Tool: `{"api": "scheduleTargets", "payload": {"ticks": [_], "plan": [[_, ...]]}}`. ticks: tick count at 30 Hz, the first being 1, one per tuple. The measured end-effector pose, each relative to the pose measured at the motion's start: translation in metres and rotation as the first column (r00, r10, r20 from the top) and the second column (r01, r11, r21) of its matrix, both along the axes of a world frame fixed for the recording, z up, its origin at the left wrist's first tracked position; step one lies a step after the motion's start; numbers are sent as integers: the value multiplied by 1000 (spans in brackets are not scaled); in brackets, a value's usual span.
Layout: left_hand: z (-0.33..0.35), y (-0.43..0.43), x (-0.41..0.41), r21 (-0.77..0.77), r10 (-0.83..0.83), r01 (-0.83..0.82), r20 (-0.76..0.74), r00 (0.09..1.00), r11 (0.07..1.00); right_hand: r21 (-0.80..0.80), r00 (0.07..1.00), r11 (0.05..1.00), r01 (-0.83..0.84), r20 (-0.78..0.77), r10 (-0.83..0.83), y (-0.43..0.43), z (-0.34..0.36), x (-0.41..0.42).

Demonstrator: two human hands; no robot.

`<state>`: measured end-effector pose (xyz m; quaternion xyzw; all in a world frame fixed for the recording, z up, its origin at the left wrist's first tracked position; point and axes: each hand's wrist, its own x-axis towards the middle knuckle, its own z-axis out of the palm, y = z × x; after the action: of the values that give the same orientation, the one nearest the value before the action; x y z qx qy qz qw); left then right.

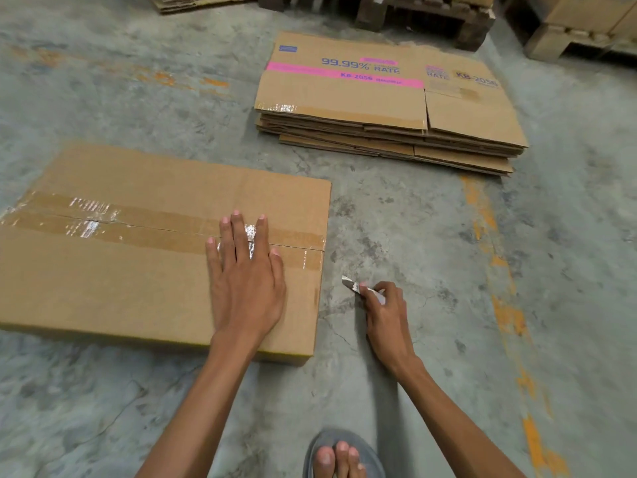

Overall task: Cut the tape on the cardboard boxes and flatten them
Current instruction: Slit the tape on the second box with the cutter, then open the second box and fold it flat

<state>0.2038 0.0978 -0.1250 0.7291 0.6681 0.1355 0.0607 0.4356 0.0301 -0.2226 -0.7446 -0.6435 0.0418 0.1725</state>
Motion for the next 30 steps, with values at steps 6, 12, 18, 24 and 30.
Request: {"api": "scheduleTargets", "payload": {"ticks": [6, 12, 18, 24, 30], "plan": [[7, 33, 39, -35, 86, -85, 21, 996, 996, -54, 999, 998, 43, 36, -41, 20, 2, 14], [21, 79, 56, -129, 108, -95, 99, 989, 987, 19, 823, 980, 196, -547, -154, 56, 94, -24], [33, 89, -27, -82, -65, 68, 34, 997, 994, -72, 972, 986, 152, -167, -162, 89, 134, -67], [28, 51, -160, -22, 327, -331, -104, 939, 943, -24, 975, 976, 218, -32, -218, 128, 129, -86], [21, 18, -215, -258, 644, -597, 422, 638, 760, -74, 937, 961, 267, -213, -277, 143, 134, -99]]}}
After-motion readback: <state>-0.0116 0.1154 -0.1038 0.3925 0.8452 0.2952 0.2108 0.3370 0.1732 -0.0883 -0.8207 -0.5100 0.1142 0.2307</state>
